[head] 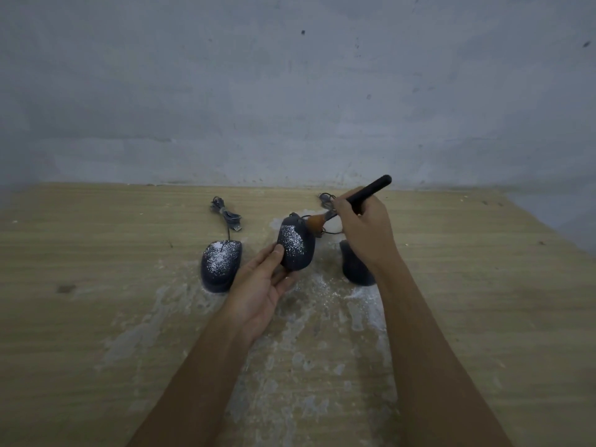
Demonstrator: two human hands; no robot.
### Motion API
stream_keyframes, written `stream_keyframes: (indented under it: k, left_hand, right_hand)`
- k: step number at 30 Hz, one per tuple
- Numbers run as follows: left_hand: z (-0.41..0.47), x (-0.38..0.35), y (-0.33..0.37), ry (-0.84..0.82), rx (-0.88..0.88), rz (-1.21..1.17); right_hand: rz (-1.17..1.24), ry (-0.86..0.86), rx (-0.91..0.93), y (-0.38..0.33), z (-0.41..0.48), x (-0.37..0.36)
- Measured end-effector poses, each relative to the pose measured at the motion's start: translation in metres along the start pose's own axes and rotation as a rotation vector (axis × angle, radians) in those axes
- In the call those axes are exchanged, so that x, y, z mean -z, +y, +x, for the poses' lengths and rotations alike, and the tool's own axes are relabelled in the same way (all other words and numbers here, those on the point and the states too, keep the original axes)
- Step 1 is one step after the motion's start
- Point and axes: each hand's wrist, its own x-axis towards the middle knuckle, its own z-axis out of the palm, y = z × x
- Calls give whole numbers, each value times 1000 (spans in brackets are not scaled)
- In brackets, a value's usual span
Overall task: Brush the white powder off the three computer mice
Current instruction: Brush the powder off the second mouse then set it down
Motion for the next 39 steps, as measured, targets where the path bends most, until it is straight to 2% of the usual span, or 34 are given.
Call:
stream_keyframes:
  k: [4, 8, 12, 16, 20, 24, 28, 33, 37, 39]
  left_hand:
    - [1, 0, 0, 37, -15, 8]
    - [0, 0, 1, 63, -30, 14]
    - [0, -2, 3, 72, -25, 13]
    - [0, -3, 3, 88, -20, -5]
    - [1, -3, 3, 95, -11, -10]
    - [0, -3, 4, 95, -14, -24]
    - [0, -2, 5, 80, -11, -42]
    - [-1, -4, 5, 73, -8, -26]
    - [-2, -3, 5, 61, -10, -19]
    - [-2, -3, 6, 62, -11, -17]
  right_hand:
    - [-63, -168, 42, -3, -2, 1]
    - [-28, -167, 67, -6, -2, -1]
    - [-47, -281, 63, -6, -4, 2]
    - [-5, -185, 54, -9, -4, 0]
    - [-43, -332, 33, -9, -6, 2]
    - [30, -270, 48, -11, -7, 1]
    - [-34, -396, 59, -11, -8, 5]
    - [49, -149, 114, -14, -5, 1]
    - [-65, -309, 62, -9, -6, 2]
    - [-31, -323, 47, -10, -6, 3]
